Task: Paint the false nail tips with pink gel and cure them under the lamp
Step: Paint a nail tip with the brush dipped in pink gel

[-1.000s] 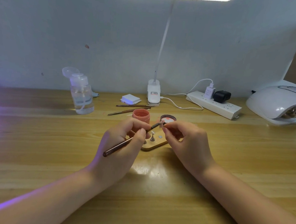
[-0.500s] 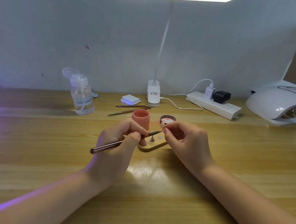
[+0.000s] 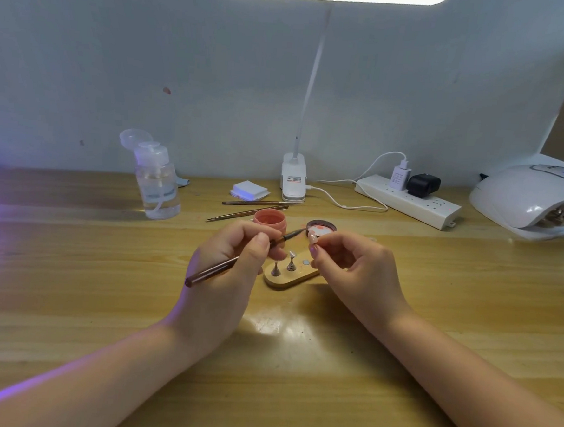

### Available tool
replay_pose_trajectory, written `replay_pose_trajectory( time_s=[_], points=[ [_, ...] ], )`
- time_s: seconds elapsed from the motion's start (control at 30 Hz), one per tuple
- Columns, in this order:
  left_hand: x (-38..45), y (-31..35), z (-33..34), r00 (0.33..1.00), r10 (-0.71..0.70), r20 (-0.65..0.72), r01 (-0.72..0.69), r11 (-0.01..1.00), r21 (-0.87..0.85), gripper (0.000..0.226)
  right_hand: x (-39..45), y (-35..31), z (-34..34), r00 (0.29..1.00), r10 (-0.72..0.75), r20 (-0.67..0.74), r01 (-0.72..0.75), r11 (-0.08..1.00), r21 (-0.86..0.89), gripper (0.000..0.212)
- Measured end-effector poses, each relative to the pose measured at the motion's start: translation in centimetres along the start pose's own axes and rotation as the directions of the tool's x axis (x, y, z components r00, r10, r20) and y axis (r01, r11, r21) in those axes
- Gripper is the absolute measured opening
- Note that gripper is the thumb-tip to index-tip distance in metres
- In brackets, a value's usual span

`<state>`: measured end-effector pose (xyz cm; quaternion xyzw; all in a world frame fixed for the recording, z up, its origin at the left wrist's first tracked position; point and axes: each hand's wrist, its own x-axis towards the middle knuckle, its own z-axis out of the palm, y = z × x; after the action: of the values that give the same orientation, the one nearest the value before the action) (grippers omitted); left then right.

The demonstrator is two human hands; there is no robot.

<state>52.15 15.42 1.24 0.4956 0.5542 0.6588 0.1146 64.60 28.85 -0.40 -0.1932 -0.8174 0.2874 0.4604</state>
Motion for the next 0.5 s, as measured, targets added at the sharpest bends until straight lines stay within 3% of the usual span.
replay_pose_trajectory(
  time_s=[0.5],
  points=[
    [-0.05, -0.12, -0.04, 1.0, 0.013, -0.02, -0.013, 1.0, -0.009, 0.022, -0.01, -0.07, -0.06, 1.0, 0.021, 0.009, -0.021, 0.999, 0.024, 0.005]
  ],
)
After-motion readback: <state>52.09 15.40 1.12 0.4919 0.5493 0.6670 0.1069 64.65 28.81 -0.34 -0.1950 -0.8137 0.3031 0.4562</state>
